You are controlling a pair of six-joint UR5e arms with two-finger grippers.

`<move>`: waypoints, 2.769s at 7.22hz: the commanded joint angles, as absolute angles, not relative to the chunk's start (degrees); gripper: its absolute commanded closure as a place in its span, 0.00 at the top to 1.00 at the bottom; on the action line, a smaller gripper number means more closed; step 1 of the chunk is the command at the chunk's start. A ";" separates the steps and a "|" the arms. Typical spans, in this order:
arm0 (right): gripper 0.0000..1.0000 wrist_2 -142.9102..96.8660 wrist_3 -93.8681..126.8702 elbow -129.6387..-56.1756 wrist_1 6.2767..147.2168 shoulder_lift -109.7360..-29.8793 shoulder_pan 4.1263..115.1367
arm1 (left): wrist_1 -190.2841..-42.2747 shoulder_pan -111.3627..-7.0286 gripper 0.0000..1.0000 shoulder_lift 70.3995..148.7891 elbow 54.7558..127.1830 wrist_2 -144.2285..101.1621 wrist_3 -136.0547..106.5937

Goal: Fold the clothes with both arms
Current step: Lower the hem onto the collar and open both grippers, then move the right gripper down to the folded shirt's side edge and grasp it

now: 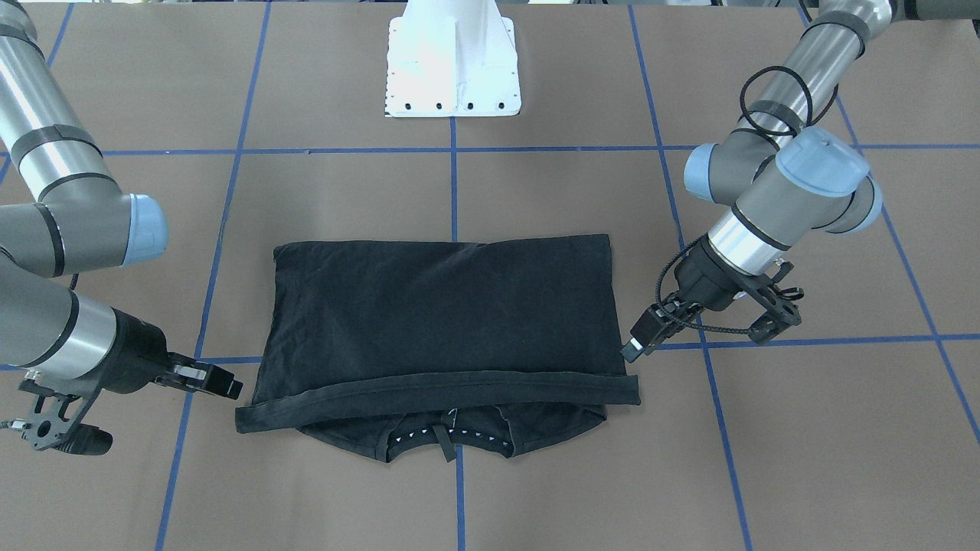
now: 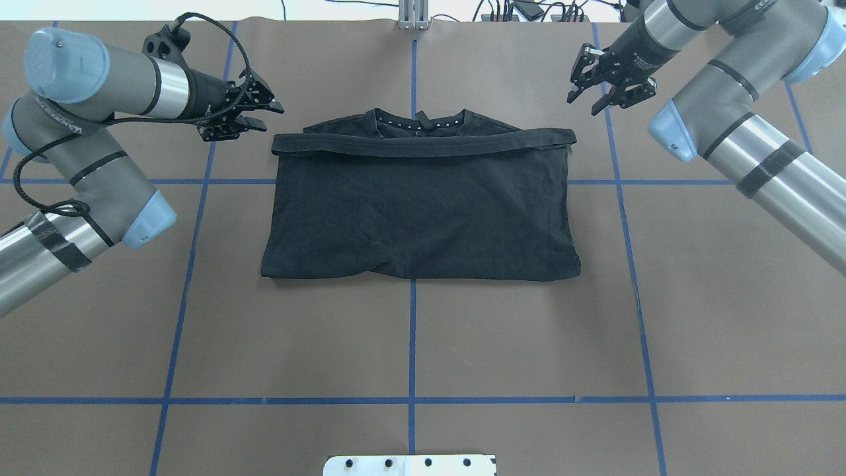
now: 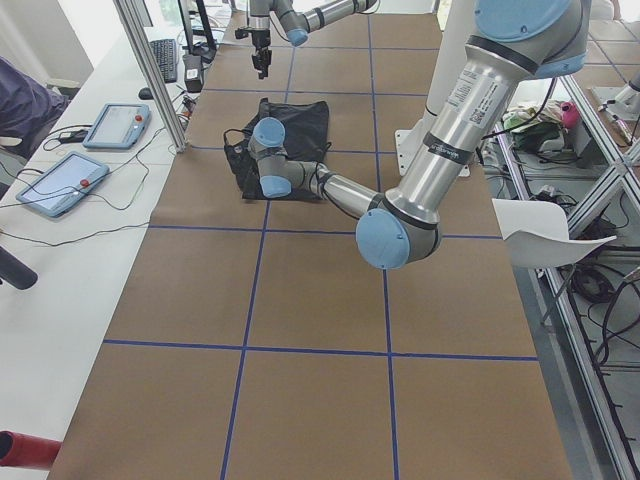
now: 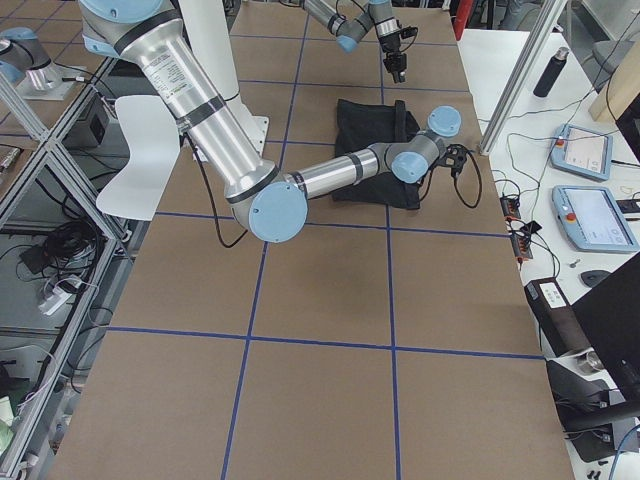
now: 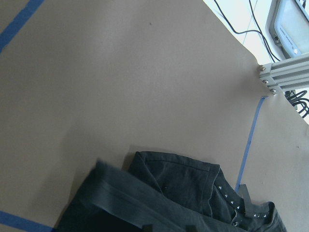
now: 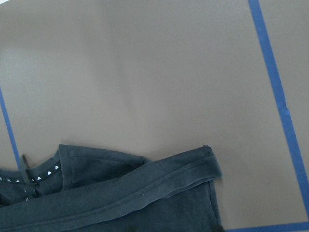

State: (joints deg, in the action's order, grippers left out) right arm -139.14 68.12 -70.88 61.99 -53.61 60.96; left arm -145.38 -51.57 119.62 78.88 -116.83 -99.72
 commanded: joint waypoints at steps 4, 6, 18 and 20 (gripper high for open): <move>1.00 -140.54 69.77 -75.99 62.31 -59.38 57.15 | -144.76 -53.79 1.00 119.01 81.12 -118.21 -98.44; 1.00 -138.27 69.79 -85.29 61.97 -67.46 51.45 | -144.67 -53.79 1.00 117.08 84.53 -118.21 -98.44; 0.62 -131.04 69.87 -90.62 62.75 -72.33 40.69 | -144.58 -53.70 1.00 114.08 87.28 -118.21 -98.53; 0.00 -131.39 69.79 -90.88 62.67 -72.33 40.78 | -144.58 -53.70 1.00 113.56 87.71 -118.13 -98.53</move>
State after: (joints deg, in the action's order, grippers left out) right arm -131.14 69.82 -90.73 62.70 -72.36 40.71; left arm -144.58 -53.70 113.79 87.49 -118.16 -98.53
